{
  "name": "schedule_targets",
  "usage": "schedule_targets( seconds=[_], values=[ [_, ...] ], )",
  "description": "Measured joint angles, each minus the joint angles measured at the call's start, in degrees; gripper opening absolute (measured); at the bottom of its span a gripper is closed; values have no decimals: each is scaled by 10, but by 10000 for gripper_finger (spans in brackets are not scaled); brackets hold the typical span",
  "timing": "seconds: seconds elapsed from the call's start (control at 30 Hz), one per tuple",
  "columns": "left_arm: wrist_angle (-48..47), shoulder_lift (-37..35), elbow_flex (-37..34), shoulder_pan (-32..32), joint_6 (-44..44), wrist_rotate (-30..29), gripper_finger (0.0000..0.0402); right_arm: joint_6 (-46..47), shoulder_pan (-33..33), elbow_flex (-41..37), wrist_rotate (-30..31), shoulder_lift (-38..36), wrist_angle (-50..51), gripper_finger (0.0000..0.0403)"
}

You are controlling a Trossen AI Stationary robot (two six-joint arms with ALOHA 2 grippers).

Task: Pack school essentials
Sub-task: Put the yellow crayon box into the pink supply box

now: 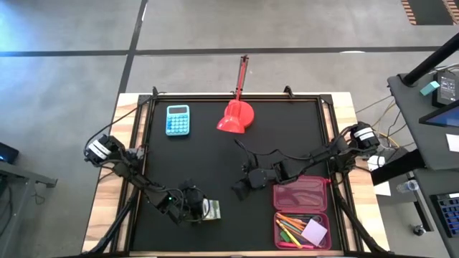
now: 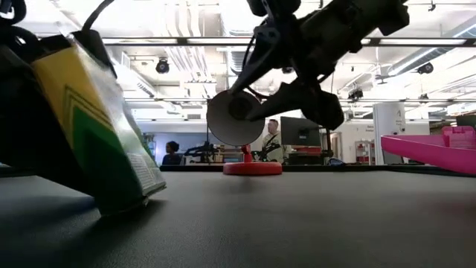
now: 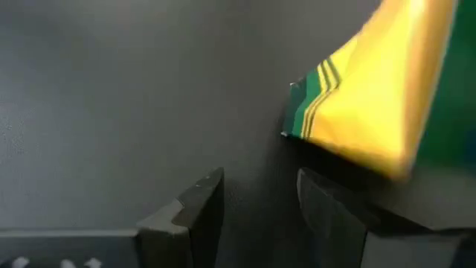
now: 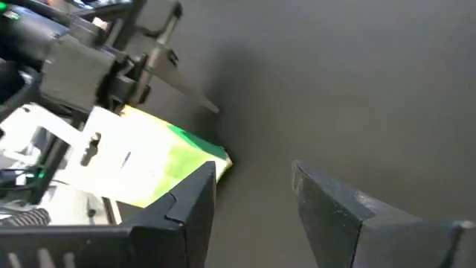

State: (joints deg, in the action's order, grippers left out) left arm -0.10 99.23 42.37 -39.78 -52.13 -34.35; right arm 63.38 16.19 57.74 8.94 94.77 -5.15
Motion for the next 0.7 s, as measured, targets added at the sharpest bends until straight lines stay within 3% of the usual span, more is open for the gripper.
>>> schedule_targets(
  seconds=[0.33,0.7],
  values=[
    [28,-3,0,1,0,-1,155,16,0,45,-49,0,-2,192],
    [64,-4,9,1,2,-4,155,66,12,94,-59,0,6,235]
  ],
)
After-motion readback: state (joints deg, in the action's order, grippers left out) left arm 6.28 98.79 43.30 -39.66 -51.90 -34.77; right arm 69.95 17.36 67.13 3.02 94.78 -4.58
